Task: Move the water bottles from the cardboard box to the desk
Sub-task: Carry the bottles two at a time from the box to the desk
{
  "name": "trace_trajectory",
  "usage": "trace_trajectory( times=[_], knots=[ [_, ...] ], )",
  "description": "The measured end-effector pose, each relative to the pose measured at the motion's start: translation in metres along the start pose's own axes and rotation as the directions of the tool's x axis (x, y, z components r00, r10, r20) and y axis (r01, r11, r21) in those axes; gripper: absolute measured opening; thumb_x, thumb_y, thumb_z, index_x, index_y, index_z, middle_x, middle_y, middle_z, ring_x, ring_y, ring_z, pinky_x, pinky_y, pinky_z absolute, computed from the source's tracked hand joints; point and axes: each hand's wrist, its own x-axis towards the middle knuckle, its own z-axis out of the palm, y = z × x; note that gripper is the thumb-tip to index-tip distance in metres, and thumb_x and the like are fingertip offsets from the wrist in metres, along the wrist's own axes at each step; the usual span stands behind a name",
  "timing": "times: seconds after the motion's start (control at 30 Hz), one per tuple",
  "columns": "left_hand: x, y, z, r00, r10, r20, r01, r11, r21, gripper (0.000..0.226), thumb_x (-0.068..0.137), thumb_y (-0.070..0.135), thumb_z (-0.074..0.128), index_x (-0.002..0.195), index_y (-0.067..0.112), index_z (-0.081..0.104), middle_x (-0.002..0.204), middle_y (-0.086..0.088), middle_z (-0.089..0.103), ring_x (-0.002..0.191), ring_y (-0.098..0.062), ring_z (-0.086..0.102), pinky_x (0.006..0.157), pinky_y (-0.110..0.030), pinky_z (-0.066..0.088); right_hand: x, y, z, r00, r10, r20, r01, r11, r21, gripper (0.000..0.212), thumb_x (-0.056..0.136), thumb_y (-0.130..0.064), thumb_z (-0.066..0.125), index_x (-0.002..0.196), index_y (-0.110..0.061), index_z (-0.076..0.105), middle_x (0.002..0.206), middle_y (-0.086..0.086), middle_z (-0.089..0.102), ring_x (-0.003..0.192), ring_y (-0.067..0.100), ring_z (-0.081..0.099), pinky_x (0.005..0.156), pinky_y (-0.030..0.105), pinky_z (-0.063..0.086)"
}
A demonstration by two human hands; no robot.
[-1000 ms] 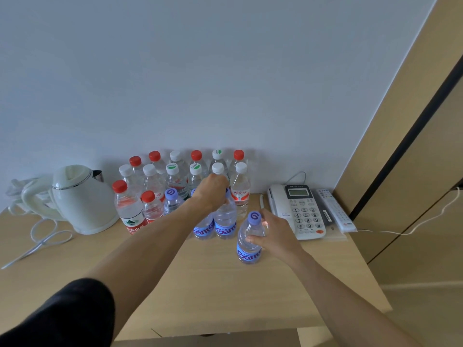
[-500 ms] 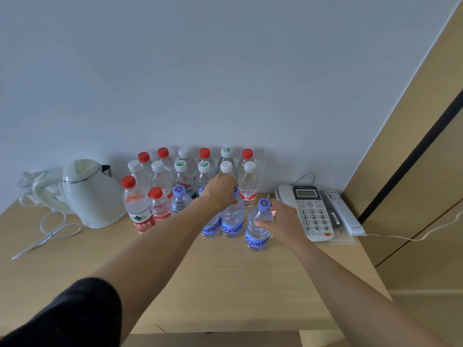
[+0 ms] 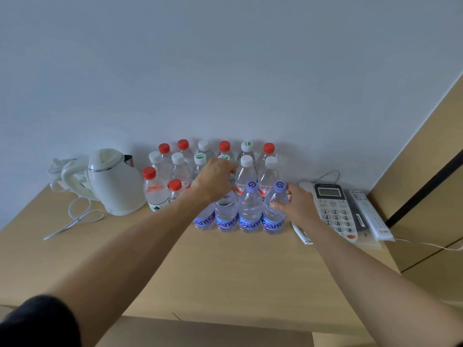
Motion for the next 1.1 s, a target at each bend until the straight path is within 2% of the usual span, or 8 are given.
trace_trajectory(
  times=[0.17,0.3,0.37,0.5,0.6,0.77,0.9,1.1],
  knots=[
    [-0.005,-0.012,-0.008,1.000,-0.018,-0.022,0.018,1.000,-0.014,0.038,0.083,0.013,0.079,0.118,0.003,0.069,0.106,-0.012,0.071,0.096,-0.026,0.066,0.085,-0.033,0.054,0.001,0.002,-0.003,1.000,0.008,0.018,-0.009,1.000,0.022,0.048,0.073,-0.016,0.088,0.116,-0.008,0.067,0.106,0.007,0.070,0.098,0.027,0.063,0.091,0.043,0.051],
    [-0.009,-0.023,-0.018,0.996,-0.008,-0.091,0.006,1.000,-0.012,0.029,0.081,0.011,0.080,0.107,0.003,0.071,0.093,-0.007,0.068,0.086,-0.024,0.063,0.071,-0.025,0.044,0.002,0.005,-0.006,0.999,0.012,0.045,-0.013,1.000,0.019,0.047,0.073,-0.018,0.088,0.115,-0.012,0.067,0.106,0.004,0.070,0.096,0.022,0.063,0.087,0.035,0.051],
    [-0.012,-0.037,-0.032,0.990,-0.018,-0.141,0.018,1.000,-0.001,0.028,0.079,0.014,0.082,0.103,0.004,0.072,0.090,-0.005,0.067,0.081,-0.020,0.061,0.072,-0.029,0.048,0.003,0.006,-0.005,0.999,0.014,0.049,-0.015,1.000,0.023,0.048,0.073,-0.018,0.089,0.116,-0.013,0.066,0.106,0.002,0.069,0.097,0.020,0.063,0.085,0.032,0.049],
    [-0.023,-0.081,-0.067,0.966,-0.126,-0.224,0.145,0.987,0.070,0.033,0.080,0.022,0.084,0.108,0.010,0.072,0.102,-0.006,0.070,0.090,-0.024,0.064,0.080,-0.038,0.054,0.004,0.010,-0.003,0.999,0.014,0.045,-0.015,1.000,0.009,0.050,0.074,-0.020,0.088,0.118,-0.014,0.065,0.104,0.000,0.066,0.094,0.019,0.060,0.081,0.029,0.045],
    [-0.036,-0.122,-0.084,0.938,-0.297,-0.180,0.320,0.941,0.110,0.039,0.079,0.029,0.084,0.112,0.015,0.069,0.105,-0.004,0.069,0.094,-0.022,0.059,0.078,-0.037,0.050,0.005,0.013,-0.002,0.999,0.012,0.048,-0.013,1.000,0.005,0.050,0.073,-0.021,0.089,0.117,-0.015,0.066,0.103,0.000,0.067,0.094,0.018,0.059,0.080,0.028,0.044],
    [-0.055,-0.151,-0.067,0.884,-0.467,-0.030,0.468,0.884,0.004,0.052,0.072,0.033,0.090,0.111,0.011,0.066,0.105,-0.008,0.067,0.096,-0.024,0.059,0.078,-0.034,0.044,0.007,0.013,-0.001,0.999,0.016,0.040,-0.017,1.000,0.022,0.046,0.072,-0.020,0.090,0.111,-0.020,0.066,0.092,-0.009,0.063,0.080,0.007,0.056,0.064,0.013,0.037],
    [-0.061,-0.157,-0.041,0.863,-0.500,-0.070,0.488,0.862,-0.134,0.047,0.075,0.031,0.089,0.108,0.008,0.066,0.099,-0.010,0.067,0.099,-0.030,0.061,0.081,-0.038,0.047,0.008,0.014,0.000,0.999,0.012,0.033,-0.013,1.000,0.010,0.041,0.070,-0.020,0.091,0.097,-0.026,0.061,0.076,-0.016,0.053,0.068,-0.002,0.049,0.059,0.014,0.032],
    [-0.061,-0.171,-0.033,0.850,-0.515,-0.115,0.484,0.848,-0.218,0.037,0.074,0.028,0.089,0.098,0.009,0.068,0.088,-0.009,0.067,0.089,-0.029,0.062,0.071,-0.034,0.043,0.008,0.015,0.000,0.999,0.005,0.044,-0.004,1.000,-0.009,0.042,0.070,-0.021,0.091,0.100,-0.027,0.062,0.076,-0.017,0.055,0.069,-0.002,0.050,0.059,0.015,0.032]
  ],
)
